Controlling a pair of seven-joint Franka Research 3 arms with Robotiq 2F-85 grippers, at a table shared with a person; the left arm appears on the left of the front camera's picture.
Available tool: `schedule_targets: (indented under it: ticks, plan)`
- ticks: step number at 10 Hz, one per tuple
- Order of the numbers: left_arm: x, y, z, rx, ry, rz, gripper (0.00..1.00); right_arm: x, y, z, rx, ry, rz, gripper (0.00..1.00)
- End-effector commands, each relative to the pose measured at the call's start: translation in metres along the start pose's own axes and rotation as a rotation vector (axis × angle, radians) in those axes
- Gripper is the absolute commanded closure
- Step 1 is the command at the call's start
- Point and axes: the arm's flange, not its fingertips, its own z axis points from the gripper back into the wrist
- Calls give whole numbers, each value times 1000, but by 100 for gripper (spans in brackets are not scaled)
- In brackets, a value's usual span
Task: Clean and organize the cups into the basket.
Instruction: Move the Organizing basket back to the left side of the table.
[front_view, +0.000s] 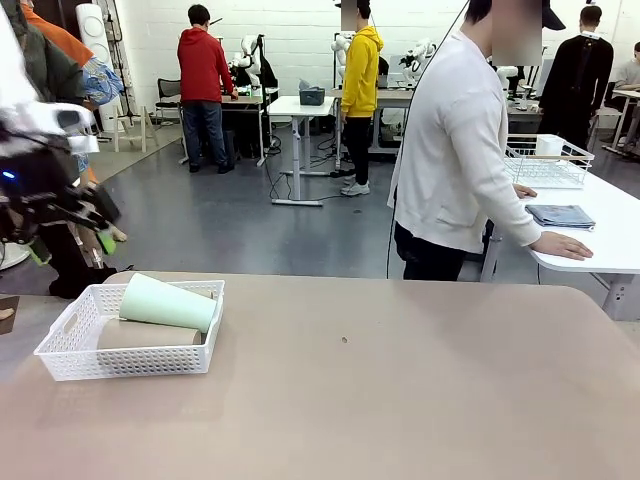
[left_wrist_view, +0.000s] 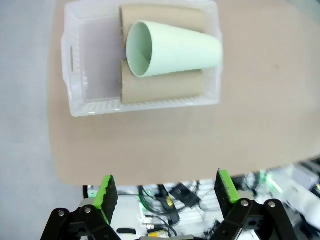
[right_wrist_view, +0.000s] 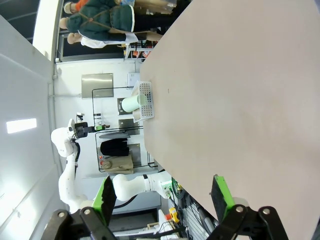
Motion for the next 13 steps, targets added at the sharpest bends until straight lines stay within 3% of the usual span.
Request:
schedule_targets:
  ticks: [1,2,6,8,13]
  plan:
    - [31,54,41,-334,188,3,0,1,-1,1,-4,-2,5,0]
    - [41,82,48,-472,212,1,0,1,-1,1,-4,-2,5,0]
    - [73,199,62,-837,75,60,0,1,-1,1,-4,-2,5,0]
    - [78,238,44,-893,-14,129,0,1,-1,1,-4,-2,5,0]
    - [85,304,-4,-916,17,310,0,1,-1,1,-4,-2,5,0]
